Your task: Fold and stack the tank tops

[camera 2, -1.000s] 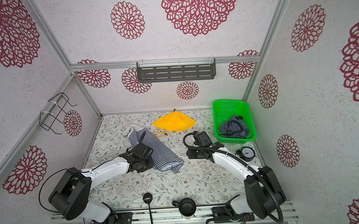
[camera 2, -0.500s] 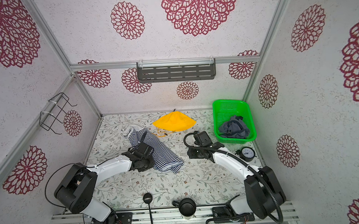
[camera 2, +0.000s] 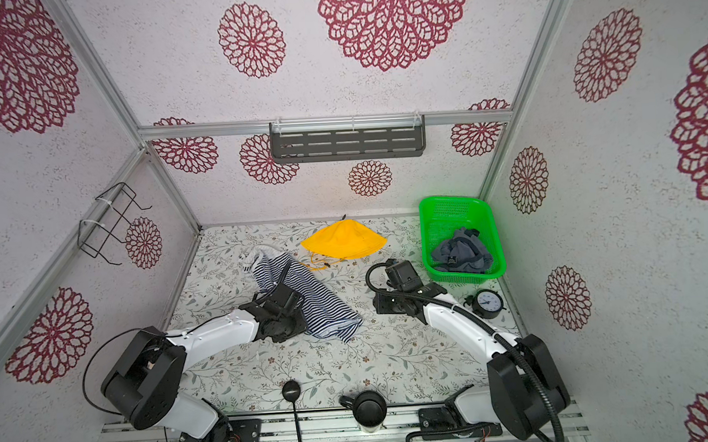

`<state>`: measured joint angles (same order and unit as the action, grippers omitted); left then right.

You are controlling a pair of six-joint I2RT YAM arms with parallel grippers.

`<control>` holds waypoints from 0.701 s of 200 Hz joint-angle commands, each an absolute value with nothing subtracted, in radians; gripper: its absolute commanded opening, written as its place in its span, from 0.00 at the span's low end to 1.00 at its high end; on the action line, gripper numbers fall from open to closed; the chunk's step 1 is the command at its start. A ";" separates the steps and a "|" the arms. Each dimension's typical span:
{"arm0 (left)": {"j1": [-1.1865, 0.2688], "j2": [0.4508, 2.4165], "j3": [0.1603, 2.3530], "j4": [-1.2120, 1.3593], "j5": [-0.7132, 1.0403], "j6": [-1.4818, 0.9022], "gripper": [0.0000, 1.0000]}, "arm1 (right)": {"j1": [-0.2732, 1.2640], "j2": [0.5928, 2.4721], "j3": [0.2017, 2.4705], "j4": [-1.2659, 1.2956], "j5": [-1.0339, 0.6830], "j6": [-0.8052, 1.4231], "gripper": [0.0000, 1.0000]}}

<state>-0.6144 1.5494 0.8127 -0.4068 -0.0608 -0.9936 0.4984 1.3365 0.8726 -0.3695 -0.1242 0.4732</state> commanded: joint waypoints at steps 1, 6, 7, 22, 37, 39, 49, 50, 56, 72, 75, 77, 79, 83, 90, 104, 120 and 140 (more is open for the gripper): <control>-0.620 1.544 0.798 -0.406 -0.086 -1.011 0.44 | 0.492 1.321 0.874 -0.371 -0.116 0.480 0.41; -0.620 1.548 0.794 -0.401 -0.080 -1.012 0.41 | 0.493 1.321 0.874 -0.373 -0.115 0.480 0.41; -0.620 1.549 0.794 -0.401 -0.079 -1.012 0.40 | 0.493 1.321 0.874 -0.373 -0.115 0.480 0.41; -0.624 1.555 0.783 -0.389 -0.075 -1.017 0.38 | 0.492 1.315 0.871 -0.374 -0.111 0.479 0.41; -0.621 1.564 0.784 -0.383 -0.081 -1.012 0.37 | 0.492 1.314 0.869 -0.376 -0.107 0.478 0.41; -0.621 1.565 0.786 -0.384 -0.083 -1.009 0.37 | 0.492 1.313 0.870 -0.376 -0.108 0.477 0.41; -0.618 1.577 0.799 -0.392 -0.088 -1.000 0.36 | 0.492 1.314 0.869 -0.376 -0.109 0.476 0.41; -0.618 1.579 0.800 -0.392 -0.088 -0.998 0.36 | 0.492 1.314 0.869 -0.377 -0.109 0.477 0.41; -0.617 1.586 0.808 -0.394 -0.087 -0.992 0.35 | 0.492 1.314 0.868 -0.376 -0.110 0.478 0.41; -0.611 1.603 0.823 -0.394 -0.089 -0.980 0.30 | 0.492 1.312 0.867 -0.375 -0.106 0.479 0.41; -0.609 1.605 0.827 -0.394 -0.088 -0.979 0.29 | 0.492 1.312 0.866 -0.375 -0.107 0.480 0.41; -0.609 1.608 0.828 -0.395 -0.088 -0.977 0.29 | 0.491 1.312 0.867 -0.375 -0.106 0.480 0.41; -0.607 1.610 0.829 -0.396 -0.089 -0.975 0.29 | 0.491 1.312 0.866 -0.374 -0.106 0.480 0.41; -0.605 1.613 0.831 -0.395 -0.088 -0.971 0.29 | 0.491 1.311 0.865 -0.374 -0.107 0.480 0.41; -0.603 1.619 0.836 -0.394 -0.086 -0.965 0.29 | 0.491 1.310 0.863 -0.374 -0.106 0.482 0.41; -0.597 1.631 0.846 -0.396 -0.083 -0.954 0.29 | 0.491 1.308 0.862 -0.376 -0.105 0.479 0.41; -0.592 1.643 0.858 -0.400 -0.082 -0.942 0.32 | 0.492 1.307 0.861 -0.376 -0.103 0.479 0.41; -0.589 1.656 0.871 -0.399 -0.074 -0.930 0.35 | 0.491 1.310 0.858 -0.373 -0.107 0.479 0.41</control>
<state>-0.5991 1.6329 0.8425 -0.4034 -0.0662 -0.9531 0.4973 1.3365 0.8726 -0.3683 -0.1238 0.4732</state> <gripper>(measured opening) 0.345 0.410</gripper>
